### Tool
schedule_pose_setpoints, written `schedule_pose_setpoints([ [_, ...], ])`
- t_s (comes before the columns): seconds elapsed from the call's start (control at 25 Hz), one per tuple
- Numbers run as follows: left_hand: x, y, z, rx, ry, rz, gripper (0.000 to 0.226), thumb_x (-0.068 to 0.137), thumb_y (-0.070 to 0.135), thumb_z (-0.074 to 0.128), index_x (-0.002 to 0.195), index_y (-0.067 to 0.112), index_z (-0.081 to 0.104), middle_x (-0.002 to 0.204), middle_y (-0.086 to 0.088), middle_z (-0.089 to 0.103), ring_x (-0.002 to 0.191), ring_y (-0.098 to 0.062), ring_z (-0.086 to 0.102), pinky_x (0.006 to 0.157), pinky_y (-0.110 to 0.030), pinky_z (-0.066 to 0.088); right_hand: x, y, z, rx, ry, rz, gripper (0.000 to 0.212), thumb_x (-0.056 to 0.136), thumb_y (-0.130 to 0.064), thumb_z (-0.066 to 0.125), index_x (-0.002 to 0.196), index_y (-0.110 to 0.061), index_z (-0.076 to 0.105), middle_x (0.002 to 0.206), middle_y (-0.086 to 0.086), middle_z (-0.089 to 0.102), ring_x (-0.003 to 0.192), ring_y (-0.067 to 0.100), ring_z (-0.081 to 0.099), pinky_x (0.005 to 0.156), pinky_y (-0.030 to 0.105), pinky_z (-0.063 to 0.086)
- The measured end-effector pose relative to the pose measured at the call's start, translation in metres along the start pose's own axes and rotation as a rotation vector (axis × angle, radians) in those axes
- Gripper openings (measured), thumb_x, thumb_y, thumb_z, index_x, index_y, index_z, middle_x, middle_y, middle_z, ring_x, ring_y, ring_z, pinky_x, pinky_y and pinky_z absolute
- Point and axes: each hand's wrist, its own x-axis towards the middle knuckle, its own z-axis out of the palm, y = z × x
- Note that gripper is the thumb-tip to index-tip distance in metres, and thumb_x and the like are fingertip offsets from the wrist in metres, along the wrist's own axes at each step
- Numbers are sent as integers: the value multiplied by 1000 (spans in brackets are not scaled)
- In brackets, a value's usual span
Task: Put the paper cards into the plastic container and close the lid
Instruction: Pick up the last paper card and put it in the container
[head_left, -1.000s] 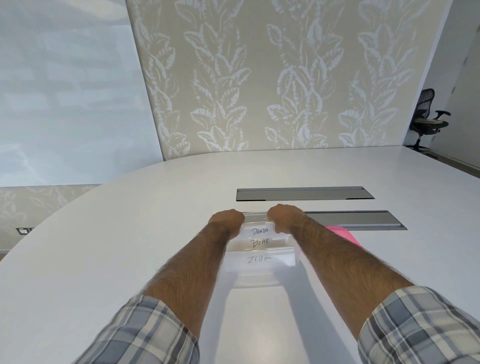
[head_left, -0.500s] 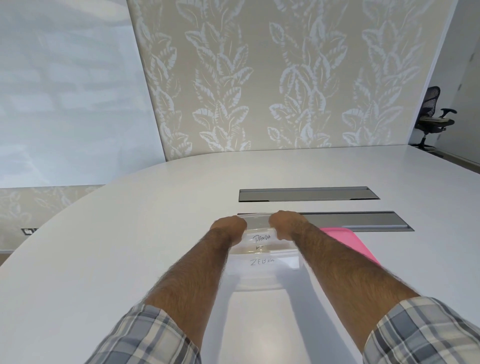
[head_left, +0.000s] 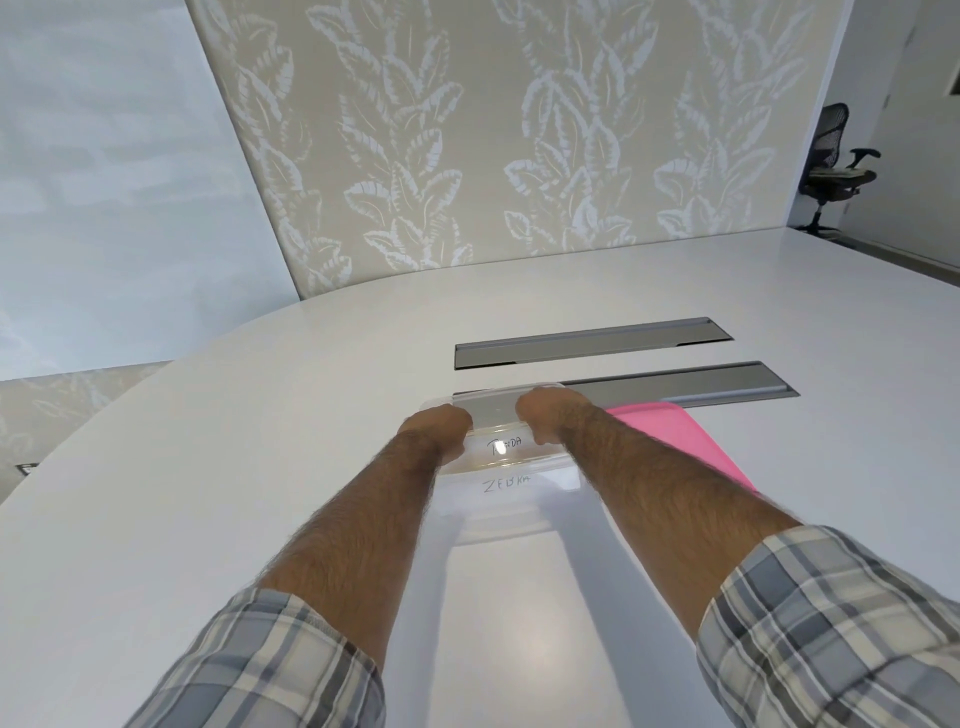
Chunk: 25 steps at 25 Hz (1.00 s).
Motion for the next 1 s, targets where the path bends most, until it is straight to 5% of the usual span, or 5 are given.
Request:
schedule_pose_setpoints([
  [0.2, -9, 1, -9, -87, 14, -18, 42, 97, 33, 55, 139, 33, 54, 145, 8, 53, 133, -20, 50, 105, -40, 43, -7, -1, -5, 54, 8, -6, 36, 89, -15, 63, 124, -10, 61, 125, 7, 64, 114, 28, 62, 89, 39, 55],
  [0.48, -38, 10, -36, -124, 195, -8, 36, 102, 37, 40, 129, 29, 63, 133, 0, 62, 119, -26, 59, 94, -38, 48, -31, -6, -23, 153, 197, 5, 34, 99, -38, 48, 116, -13, 62, 121, 7, 64, 112, 27, 60, 93, 40, 49],
  [0.64, -52, 10, -44, -45, 298, 71, 47, 106, 39, 34, 147, 19, 45, 160, -4, 34, 145, -25, 35, 117, -40, 29, -47, -6, -29, 136, 303, -3, 50, 100, -51, 40, 126, -12, 58, 130, 9, 60, 123, 28, 52, 103, 43, 41],
  [0.76, -69, 13, -51, -15, 330, 40, 58, 107, 46, 27, 157, 18, 25, 168, -7, 7, 155, -26, 9, 124, -44, 12, -65, -5, -31, 110, 361, 24, 65, 101, -57, 30, 146, -11, 41, 153, 13, 41, 145, 30, 31, 119, 46, 22],
  [1.0, -107, 16, -66, -19, 366, 14, 67, 104, 57, 17, 161, 22, 8, 168, -3, -11, 155, -23, -8, 125, -47, 1, -108, -11, -54, 179, 421, 123, 81, 97, -69, 19, 160, -22, -1, 168, 5, 0, 155, 25, -3, 124, 51, 0],
])
